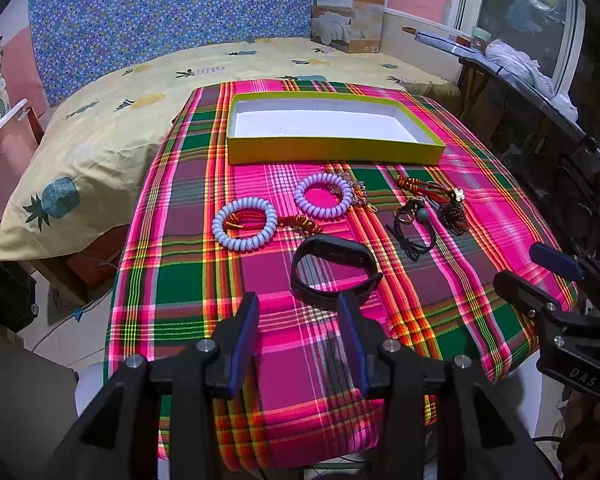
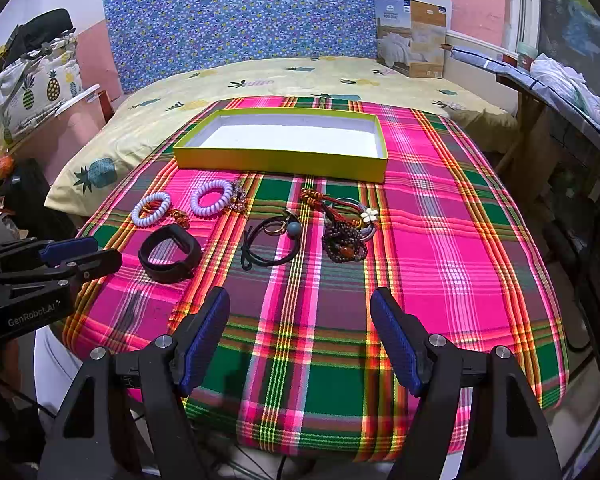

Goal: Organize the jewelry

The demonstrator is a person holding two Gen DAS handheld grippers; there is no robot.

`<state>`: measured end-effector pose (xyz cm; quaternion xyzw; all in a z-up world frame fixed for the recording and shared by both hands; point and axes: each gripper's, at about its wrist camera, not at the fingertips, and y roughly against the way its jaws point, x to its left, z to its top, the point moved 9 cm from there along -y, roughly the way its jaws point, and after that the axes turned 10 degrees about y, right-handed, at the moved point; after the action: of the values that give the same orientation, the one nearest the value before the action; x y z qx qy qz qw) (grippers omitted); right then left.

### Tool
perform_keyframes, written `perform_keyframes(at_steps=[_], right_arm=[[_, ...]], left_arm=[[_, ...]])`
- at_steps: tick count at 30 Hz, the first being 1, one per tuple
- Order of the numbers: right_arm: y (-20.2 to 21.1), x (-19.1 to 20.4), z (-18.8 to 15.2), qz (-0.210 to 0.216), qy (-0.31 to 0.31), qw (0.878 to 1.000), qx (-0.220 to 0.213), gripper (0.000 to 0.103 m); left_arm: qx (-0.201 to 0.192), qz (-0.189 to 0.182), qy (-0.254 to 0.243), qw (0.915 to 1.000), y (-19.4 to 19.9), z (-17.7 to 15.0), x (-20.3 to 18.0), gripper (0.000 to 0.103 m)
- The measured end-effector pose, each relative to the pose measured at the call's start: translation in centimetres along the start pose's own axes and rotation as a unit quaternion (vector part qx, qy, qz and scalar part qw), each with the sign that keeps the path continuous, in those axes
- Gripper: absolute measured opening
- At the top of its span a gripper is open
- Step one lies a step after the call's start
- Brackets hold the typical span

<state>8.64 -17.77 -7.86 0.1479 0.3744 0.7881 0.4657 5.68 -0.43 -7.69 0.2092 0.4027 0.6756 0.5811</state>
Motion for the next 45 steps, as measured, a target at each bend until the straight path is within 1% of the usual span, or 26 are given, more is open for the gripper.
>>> perform_keyframes(at_steps=[23, 30, 35, 39, 41, 45], right_arm=[[0.0, 0.0, 0.0, 0.001, 0.0, 1.0, 0.001, 0.073], [-0.2, 0.0, -0.3, 0.001, 0.0, 1.0, 0.001, 0.073], [-0.5, 0.2, -0.4, 0.003, -0.001, 1.0, 0.001, 0.073], [-0.9, 0.1, 0.0, 0.006, 0.001, 1.0, 0.0, 0.073], [-1.1, 0.0, 0.1, 0.01, -0.002, 1.0, -0.001, 0.073], [-1.7, -0.8, 0.5, 0.016, -0.008, 1.0, 0.0, 0.073]], left_arm=[[0.004, -0.002, 0.003, 1.0, 0.0, 0.0, 0.1, 0.043], [0.009, -0.011, 0.01, 0.9998, -0.3, 0.1, 0.1, 0.043], [0.01, -0.018, 0.034, 0.9992, -0.6, 0.6, 1.0, 0.043], [-0.005, -0.005, 0.047, 0.9989, -0.8, 1.4, 2.2, 0.043], [-0.006, -0.007, 0.053, 0.9985, -1.1, 1.9, 2.8, 0.043], [-0.004, 0.007, 0.061, 0.9981, -2.2, 2.9, 3.9, 0.043]])
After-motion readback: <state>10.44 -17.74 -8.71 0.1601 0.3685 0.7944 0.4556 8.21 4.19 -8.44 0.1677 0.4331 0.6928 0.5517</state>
